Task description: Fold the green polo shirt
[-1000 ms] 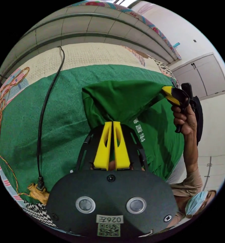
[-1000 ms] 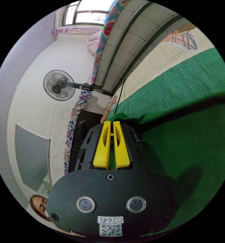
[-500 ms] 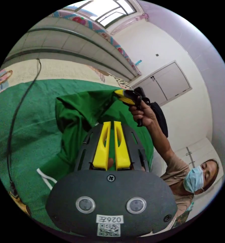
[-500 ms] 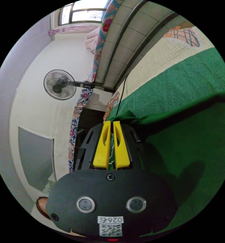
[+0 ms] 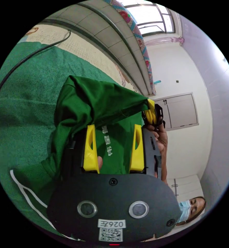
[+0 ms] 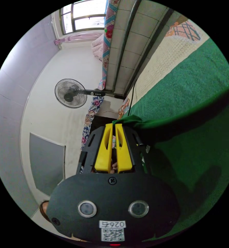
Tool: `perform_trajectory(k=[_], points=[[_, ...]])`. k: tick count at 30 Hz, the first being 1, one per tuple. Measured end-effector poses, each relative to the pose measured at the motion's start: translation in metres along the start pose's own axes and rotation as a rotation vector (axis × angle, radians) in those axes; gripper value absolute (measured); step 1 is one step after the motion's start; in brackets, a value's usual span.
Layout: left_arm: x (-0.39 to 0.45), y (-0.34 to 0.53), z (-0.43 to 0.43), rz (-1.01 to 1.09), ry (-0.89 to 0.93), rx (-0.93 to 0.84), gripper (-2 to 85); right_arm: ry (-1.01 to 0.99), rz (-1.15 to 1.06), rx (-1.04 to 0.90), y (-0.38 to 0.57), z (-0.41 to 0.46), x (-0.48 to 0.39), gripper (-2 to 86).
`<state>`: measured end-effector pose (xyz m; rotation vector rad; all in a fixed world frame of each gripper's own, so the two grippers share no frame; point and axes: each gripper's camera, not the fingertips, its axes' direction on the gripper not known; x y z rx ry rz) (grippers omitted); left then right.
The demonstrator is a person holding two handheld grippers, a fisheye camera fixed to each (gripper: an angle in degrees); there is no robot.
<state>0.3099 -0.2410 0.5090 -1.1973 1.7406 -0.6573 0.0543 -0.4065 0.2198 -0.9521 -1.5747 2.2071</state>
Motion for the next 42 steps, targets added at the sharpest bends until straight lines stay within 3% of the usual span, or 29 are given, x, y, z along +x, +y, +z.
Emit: perform_trajectory(k=[4, 9, 16, 25, 28, 35, 42], points=[[0.002, 0.007, -0.009, 0.014, -0.100, -0.017, 18.5, -0.035, -0.007, 0.025, -0.004, -0.008, 0.000, -1.1], [-0.007, 0.000, -0.012, -0.018, -0.035, 0.000, 16.6, -0.037, -0.015, 0.018, -0.006, -0.007, -0.004, -1.1], [-0.002, -0.004, -0.030, -0.001, 0.024, 0.087, 0.1, -0.027, -0.012, 0.011, -0.008, -0.001, -0.010, -1.1], [0.004, 0.010, -0.065, 0.097, -0.009, 0.117, 2.3, -0.026, -0.008, 0.022, 0.003, 0.000, -0.017, -1.1], [-0.007, 0.005, -0.062, 0.059, 0.098, 0.105, 0.8, -0.035, 0.017, 0.048, 0.005, 0.005, -0.019, -1.1], [0.001, -0.002, -0.067, 0.085, 0.166, 0.147, -0.2, -0.045, 0.002, 0.016, 0.009, 0.043, -0.041, -1.1], [0.017, 0.025, -0.047, 0.110, -0.091, -0.062, 8.1, -0.110, -0.021, 0.006, 0.031, 0.079, -0.067, -0.4]])
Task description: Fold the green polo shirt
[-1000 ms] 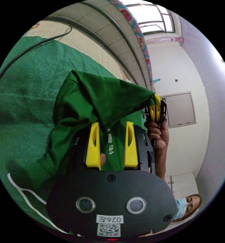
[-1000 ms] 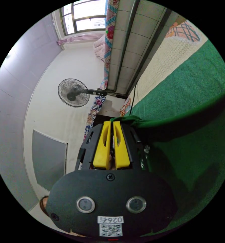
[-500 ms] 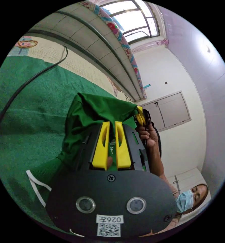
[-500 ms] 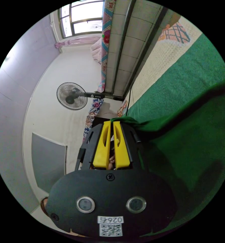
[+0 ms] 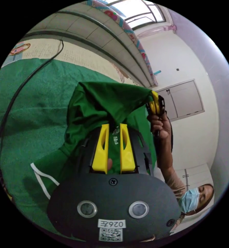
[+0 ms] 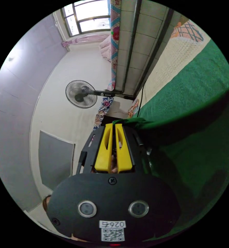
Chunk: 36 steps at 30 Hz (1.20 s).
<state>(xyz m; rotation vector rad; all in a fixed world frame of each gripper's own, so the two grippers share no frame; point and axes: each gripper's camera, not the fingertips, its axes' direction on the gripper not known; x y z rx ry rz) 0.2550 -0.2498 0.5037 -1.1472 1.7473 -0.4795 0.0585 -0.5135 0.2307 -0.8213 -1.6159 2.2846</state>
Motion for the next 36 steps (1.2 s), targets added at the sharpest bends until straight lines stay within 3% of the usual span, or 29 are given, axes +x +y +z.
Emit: perform_trajectory(k=[3, 5, 8, 11, 14, 19, 22, 30, 32, 36], points=[[-0.014, 0.005, 0.005, -0.047, -0.064, -0.023, 8.8, 0.175, -0.122, -0.095, 0.025, 0.013, -0.026, 1.8], [-0.022, 0.008, 0.002, -0.068, -0.037, 0.004, 8.7, 0.680, -0.288, -0.090, 0.052, 0.025, -0.060, 4.2], [-0.025, 0.016, -0.006, -0.068, 0.025, 0.055, 8.3, 1.031, -0.555, -0.100, 0.094, 0.071, -0.103, 5.3], [-0.016, 0.022, -0.014, -0.033, 0.076, 0.128, 7.1, 1.087, -0.798, -0.244, 0.131, 0.149, -0.124, 5.9], [-0.005, 0.019, -0.011, 0.003, 0.066, 0.136, 6.5, 1.133, -0.899, -0.406, 0.145, 0.230, -0.115, 7.8], [-0.002, 0.010, 0.020, 0.006, 0.004, 0.042, 5.8, 1.226, -0.812, -0.594, 0.128, 0.315, -0.079, 5.1], [-0.003, 0.011, 0.024, 0.000, -0.044, 0.062, 4.8, 1.166, -0.762, -0.450, 0.111, 0.314, -0.096, -0.6], [-0.007, 0.003, 0.023, -0.060, -0.303, 0.077, 3.8, 0.903, -0.688, -0.290, 0.080, 0.288, -0.149, -1.0], [-0.008, 0.003, 0.018, -0.081, -0.315, 0.093, 3.6, 0.740, -0.730, -0.316, 0.096, 0.287, -0.168, -0.7], [-0.012, 0.015, 0.001, -0.101, -0.308, 0.124, 4.1, 0.703, -0.737, -0.553, 0.130, 0.312, -0.159, 2.2]])
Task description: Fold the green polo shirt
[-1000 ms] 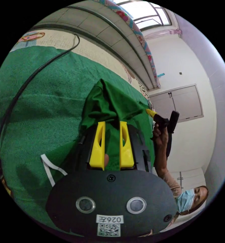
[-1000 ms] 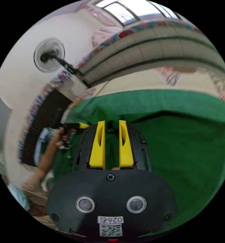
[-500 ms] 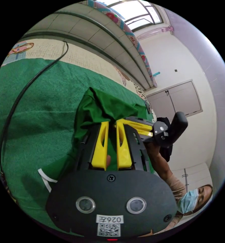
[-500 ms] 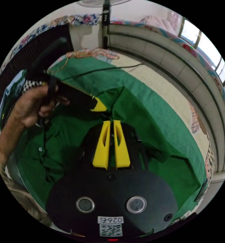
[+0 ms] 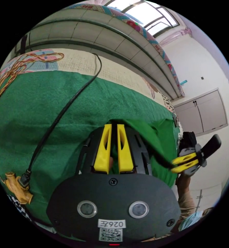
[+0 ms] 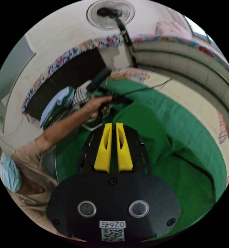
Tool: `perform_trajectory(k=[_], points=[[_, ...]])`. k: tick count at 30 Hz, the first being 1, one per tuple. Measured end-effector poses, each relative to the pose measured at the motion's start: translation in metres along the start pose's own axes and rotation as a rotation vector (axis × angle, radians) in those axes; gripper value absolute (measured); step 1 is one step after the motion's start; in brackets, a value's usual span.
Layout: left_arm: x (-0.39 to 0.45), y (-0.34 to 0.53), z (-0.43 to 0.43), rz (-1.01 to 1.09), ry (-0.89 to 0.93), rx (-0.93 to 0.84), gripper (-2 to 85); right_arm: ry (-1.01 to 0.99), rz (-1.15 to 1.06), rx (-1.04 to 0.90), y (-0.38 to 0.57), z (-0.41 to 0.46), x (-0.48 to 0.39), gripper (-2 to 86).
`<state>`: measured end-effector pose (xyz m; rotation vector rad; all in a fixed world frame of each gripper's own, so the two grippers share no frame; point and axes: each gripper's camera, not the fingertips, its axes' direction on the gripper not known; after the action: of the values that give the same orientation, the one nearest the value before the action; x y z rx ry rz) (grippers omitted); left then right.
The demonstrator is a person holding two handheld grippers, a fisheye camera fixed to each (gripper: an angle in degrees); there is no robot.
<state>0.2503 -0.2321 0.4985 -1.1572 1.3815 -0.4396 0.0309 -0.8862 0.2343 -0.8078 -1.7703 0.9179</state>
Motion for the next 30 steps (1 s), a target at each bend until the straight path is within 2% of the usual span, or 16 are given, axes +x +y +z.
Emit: perform_trajectory(k=[2, 3, 6, 9, 11, 14, 17, 18, 20, 22, 23, 25, 27, 29, 30], points=[[-0.005, 0.007, -0.005, 0.015, 0.060, -0.023, 3.7, -0.064, -0.010, -0.189, 0.012, 0.028, -0.004, 5.3], [-0.010, 0.012, -0.009, 0.011, 0.119, -0.049, 3.0, -0.073, -0.002, -0.205, 0.016, 0.030, -0.003, 5.3], [-0.021, 0.032, -0.038, 0.009, 0.202, 0.047, -0.3, -0.022, 0.079, -0.168, 0.038, 0.017, 0.011, 5.4], [-0.013, 0.047, -0.060, 0.062, 0.254, 0.168, -0.8, 0.121, 0.217, -0.097, 0.056, -0.008, 0.042, 4.5], [0.002, 0.047, -0.055, 0.112, 0.277, 0.161, -0.9, 0.133, 0.321, -0.021, 0.061, -0.021, 0.071, 3.7], [0.029, 0.037, -0.031, 0.163, 0.156, 0.110, -1.0, 0.180, 0.412, 0.090, 0.059, -0.031, 0.097, 3.2], [0.041, 0.034, -0.003, 0.204, -0.107, 0.030, -1.0, 0.253, 0.392, 0.154, 0.048, -0.029, 0.111, 2.4], [0.039, 0.034, 0.010, 0.212, -0.199, -0.064, -1.0, 0.269, 0.375, 0.143, 0.045, -0.025, 0.114, 1.9], [0.028, 0.043, 0.001, 0.167, -0.160, -0.029, -1.0, 0.406, 0.344, -0.054, 0.035, -0.004, 0.133, -0.3], [0.010, 0.054, -0.021, 0.085, -0.112, 0.014, -1.0, 0.398, 0.360, -0.007, 0.037, -0.019, 0.139, -0.7], [0.007, 0.058, -0.028, 0.073, -0.108, 0.047, -1.0, 0.463, 0.387, 0.005, 0.038, -0.029, 0.140, -0.8], [0.007, 0.074, -0.051, 0.129, 0.042, 0.163, -0.9, 0.530, 0.371, 0.020, 0.039, -0.040, 0.134, -0.9], [0.010, 0.081, -0.053, 0.170, 0.160, 0.151, -0.7, 0.509, 0.325, 0.066, 0.040, -0.046, 0.123, -0.9], [0.013, 0.084, -0.052, 0.189, 0.118, 0.123, -0.2, 0.484, 0.278, 0.108, 0.037, -0.047, 0.110, -0.9], [0.012, 0.087, -0.056, 0.164, 0.018, 0.154, 0.3, 0.480, 0.269, 0.114, 0.035, -0.047, 0.107, -0.9]])
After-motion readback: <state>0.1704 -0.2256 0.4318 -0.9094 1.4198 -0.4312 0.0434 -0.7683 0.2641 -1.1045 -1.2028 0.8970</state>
